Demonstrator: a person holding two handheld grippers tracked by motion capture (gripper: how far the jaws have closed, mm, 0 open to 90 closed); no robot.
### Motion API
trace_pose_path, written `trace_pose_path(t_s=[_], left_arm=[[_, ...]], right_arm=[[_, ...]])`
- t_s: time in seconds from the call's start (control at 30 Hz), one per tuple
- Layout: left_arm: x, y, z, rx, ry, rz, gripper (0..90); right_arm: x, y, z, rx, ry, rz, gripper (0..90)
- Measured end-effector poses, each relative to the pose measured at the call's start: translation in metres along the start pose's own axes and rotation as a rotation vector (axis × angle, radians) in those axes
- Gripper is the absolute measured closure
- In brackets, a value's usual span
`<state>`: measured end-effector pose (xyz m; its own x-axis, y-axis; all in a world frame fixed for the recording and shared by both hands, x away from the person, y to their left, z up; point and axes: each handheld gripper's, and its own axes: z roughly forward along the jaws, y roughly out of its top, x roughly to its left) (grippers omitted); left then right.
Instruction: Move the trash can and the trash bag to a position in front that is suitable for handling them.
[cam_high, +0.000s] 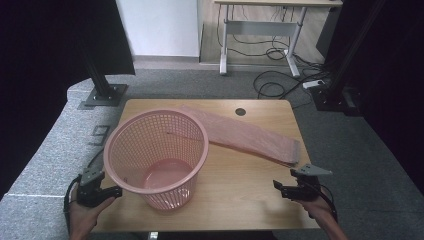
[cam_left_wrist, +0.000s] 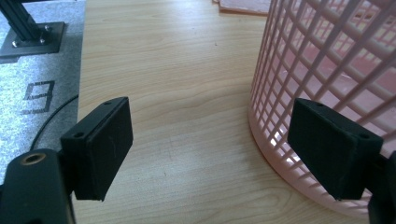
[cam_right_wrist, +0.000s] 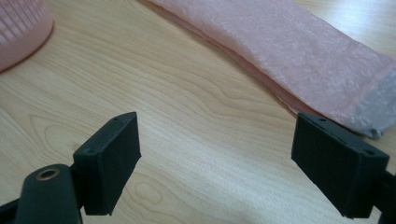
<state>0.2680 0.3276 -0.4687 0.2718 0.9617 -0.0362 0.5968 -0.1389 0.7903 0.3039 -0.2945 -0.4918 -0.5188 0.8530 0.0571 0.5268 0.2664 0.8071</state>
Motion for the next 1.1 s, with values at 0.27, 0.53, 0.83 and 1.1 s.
trace_pose_path(t_s=[0.27, 0.53, 0.83, 1.1], left_arm=[[-0.004, -0.003, -0.002, 0.031, -0.002, 0.022, 14.0], [-0.013, -0.002, -0.02, -0.035, -0.073, 0.027, 14.1], [-0.018, 0.009, -0.006, -0.048, -0.119, 0.054, 15.3], [-0.04, 0.024, 0.009, -0.035, -0.188, 0.131, 16.7]], right_arm=[[-0.001, -0.004, 0.005, 0.03, -0.018, -0.036, 16.6], [0.0, -0.005, 0.002, 0.022, -0.022, -0.021, 17.5], [0.003, 0.005, 0.011, 0.001, -0.001, -0.016, 18.6], [0.001, 0.0, 0.005, -0.009, 0.037, -0.029, 18.9]])
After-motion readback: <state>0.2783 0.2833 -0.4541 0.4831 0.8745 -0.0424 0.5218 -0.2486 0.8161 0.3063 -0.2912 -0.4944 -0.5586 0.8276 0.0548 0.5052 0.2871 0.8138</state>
